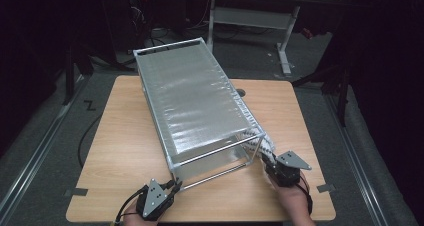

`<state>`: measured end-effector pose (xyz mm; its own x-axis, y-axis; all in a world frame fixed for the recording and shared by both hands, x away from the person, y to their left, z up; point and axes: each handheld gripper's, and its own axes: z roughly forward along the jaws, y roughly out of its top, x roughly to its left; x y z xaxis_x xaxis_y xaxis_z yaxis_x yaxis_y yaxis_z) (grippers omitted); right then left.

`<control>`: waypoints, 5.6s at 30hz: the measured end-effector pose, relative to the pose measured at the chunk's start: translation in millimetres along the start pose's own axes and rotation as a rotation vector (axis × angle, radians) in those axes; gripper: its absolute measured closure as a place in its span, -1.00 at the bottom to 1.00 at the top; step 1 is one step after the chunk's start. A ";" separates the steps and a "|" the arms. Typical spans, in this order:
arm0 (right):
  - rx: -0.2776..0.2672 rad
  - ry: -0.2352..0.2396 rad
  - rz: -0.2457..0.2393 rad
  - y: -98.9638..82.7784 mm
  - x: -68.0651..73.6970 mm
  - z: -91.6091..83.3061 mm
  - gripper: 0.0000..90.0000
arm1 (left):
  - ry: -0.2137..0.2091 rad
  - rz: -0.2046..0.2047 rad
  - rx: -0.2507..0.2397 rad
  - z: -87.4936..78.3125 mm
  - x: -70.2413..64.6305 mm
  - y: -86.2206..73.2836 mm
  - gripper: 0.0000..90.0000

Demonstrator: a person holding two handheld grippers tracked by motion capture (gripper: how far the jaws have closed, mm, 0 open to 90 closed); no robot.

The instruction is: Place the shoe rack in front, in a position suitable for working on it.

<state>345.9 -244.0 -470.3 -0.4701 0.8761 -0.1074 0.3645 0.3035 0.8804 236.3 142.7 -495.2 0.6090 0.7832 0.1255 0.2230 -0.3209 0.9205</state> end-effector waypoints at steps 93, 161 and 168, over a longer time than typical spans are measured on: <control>-0.021 -0.012 0.035 -49.0 4.3 -71.4 0.73 | 0.162 -0.121 0.069 14.1 89.8 1.1 0.76; -0.101 0.069 -0.055 13.0 32.2 -31.9 0.70 | -0.215 0.002 -0.070 53.1 -53.0 61.9 0.66; 0.025 0.144 -0.122 41.6 64.9 53.2 0.71 | -0.209 0.026 -0.066 48.8 -55.1 58.4 0.77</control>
<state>373.2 -154.6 -465.2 -0.6215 0.7702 -0.1434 0.3172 0.4147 0.8529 252.9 54.8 -466.3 0.7598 0.6457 0.0763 0.1591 -0.2985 0.9411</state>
